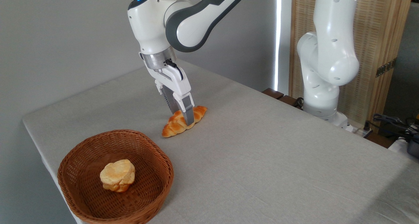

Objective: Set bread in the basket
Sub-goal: 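Close the gripper around the middle of the croissant roll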

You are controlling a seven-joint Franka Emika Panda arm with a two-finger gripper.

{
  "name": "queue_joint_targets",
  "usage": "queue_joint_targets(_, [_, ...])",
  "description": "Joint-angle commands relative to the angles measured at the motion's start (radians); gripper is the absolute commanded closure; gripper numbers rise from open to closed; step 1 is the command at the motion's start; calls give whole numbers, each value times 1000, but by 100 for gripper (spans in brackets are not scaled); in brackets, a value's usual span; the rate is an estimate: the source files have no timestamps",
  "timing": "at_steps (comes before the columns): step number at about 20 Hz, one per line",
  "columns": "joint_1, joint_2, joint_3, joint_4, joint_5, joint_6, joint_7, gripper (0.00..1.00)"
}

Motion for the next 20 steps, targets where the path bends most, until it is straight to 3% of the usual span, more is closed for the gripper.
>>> queue_joint_targets(1, [-6, -2, 3, 1, 13, 9, -8, 8])
queue_joint_targets(3, [-6, -1, 5, 1, 14, 7, -6, 17])
queue_joint_targets(6, [-5, -1, 5, 1, 14, 9, -6, 48])
queue_joint_targets(20, [-3, -2, 5, 7, 14, 14, 0, 50])
